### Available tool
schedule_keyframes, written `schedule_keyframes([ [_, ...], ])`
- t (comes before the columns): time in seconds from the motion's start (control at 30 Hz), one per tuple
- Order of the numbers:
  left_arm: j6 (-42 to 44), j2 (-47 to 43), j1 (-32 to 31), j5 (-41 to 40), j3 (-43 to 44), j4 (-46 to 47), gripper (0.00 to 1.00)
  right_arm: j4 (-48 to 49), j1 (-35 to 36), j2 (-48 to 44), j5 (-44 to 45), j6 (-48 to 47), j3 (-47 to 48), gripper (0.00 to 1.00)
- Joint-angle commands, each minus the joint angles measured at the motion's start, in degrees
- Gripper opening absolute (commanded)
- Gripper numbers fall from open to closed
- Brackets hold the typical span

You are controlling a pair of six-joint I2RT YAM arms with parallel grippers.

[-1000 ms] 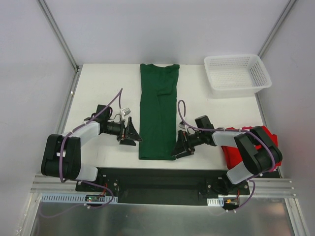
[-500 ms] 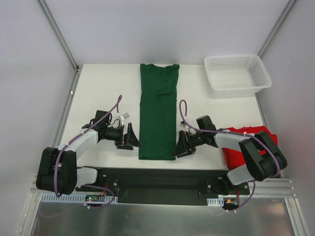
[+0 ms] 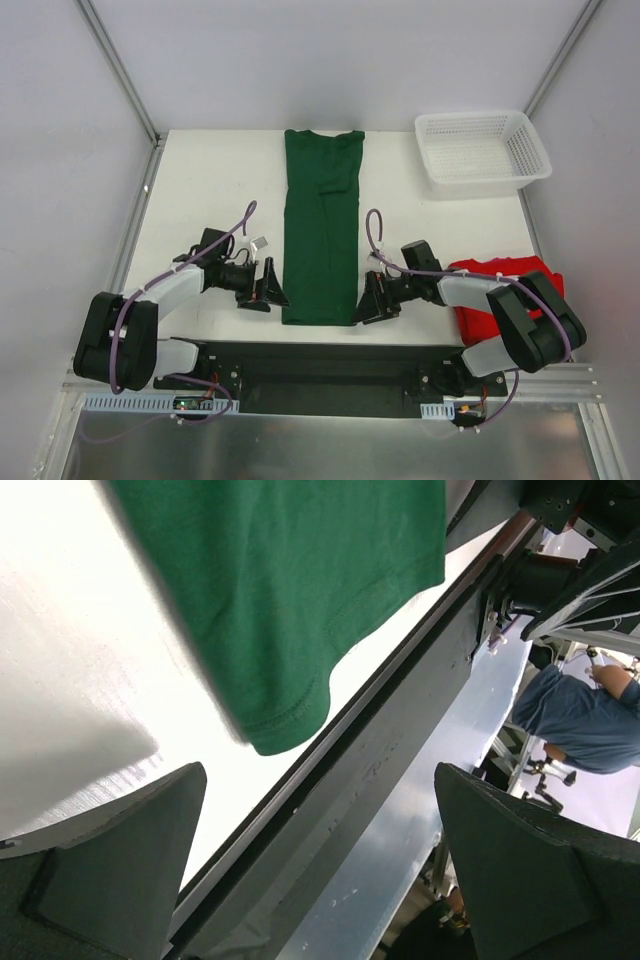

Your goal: Fold and stack the t-shirts

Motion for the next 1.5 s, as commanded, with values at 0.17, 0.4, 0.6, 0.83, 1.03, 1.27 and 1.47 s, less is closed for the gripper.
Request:
schedule_keyframes([
  [0.17,-0.40,4.85,-0.36,0.07,-0.16,0.15,0.99,7.04,-0.99,0.12,1.77,3.61,0.08,0.97],
  [0.4,-0.75,7.41,-2.81,0.86,-0.08,0.33,0.99,7.22,-1.16,1.26,3.26,2.99,-0.53,0.96],
  [0.6,-2.42,8.37,-5.89,0.86,-0.43,1.64,0.99,6.69,-0.90,2.49,3.53,3.43,0.00,0.97],
  [0.83,-4.97,10.04,-6.42,1.04,-1.74,4.98,0.99,7.84,-0.19,4.25,1.86,3.26,-0.09,0.96],
  [1.03,-6.38,10.66,-5.81,0.43,-2.36,6.48,0.99,8.27,-0.11,5.57,1.33,3.43,-0.27,0.97],
  [1.27,-7.08,12.06,-2.38,-1.59,-2.54,6.92,0.99,8.36,-0.28,6.53,2.38,4.49,0.26,0.96],
  [1.47,-8.14,12.59,-1.85,-2.30,-2.98,8.32,0.99,8.80,-0.19,7.59,2.74,5.10,0.43,0.97],
])
